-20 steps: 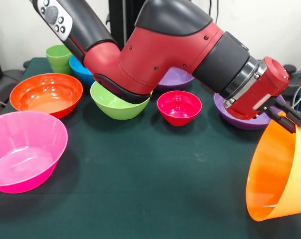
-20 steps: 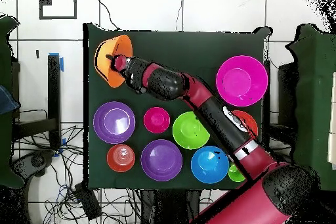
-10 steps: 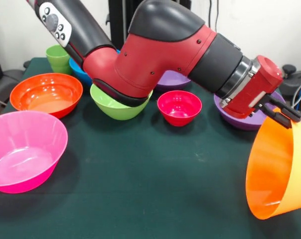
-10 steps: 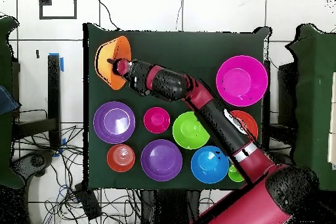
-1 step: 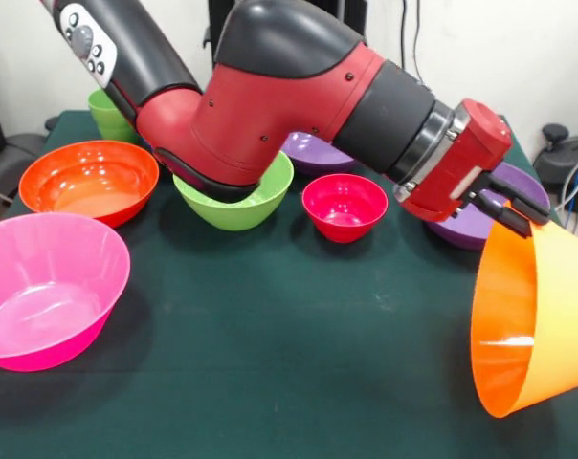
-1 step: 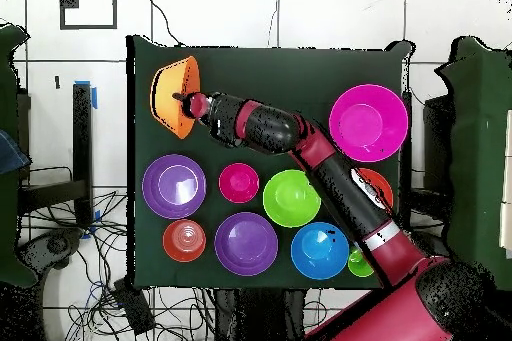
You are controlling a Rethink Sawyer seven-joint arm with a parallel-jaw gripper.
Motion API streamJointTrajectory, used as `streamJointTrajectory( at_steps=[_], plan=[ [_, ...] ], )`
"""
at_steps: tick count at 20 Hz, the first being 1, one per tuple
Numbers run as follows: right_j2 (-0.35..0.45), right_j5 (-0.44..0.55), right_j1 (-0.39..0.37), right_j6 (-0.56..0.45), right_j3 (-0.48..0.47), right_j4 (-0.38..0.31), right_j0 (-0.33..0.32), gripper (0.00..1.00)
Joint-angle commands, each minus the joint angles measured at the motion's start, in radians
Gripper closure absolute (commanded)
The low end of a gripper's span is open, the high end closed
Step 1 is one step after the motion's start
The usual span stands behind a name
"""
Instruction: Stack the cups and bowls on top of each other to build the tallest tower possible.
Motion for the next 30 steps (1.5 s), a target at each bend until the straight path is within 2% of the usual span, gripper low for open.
streamJointTrajectory(
  at_steps=[1, 20, 30],
  plan=[
    [-0.110, 0.135, 0.064, -0.371, -0.080, -0.067, -0.009, 1.00],
    [-0.127, 0.183, 0.066, -0.445, -0.086, -0.074, -0.046, 1.00],
    [-0.128, 0.280, 0.083, -0.524, -0.122, -0.068, -0.074, 1.00]
  ],
)
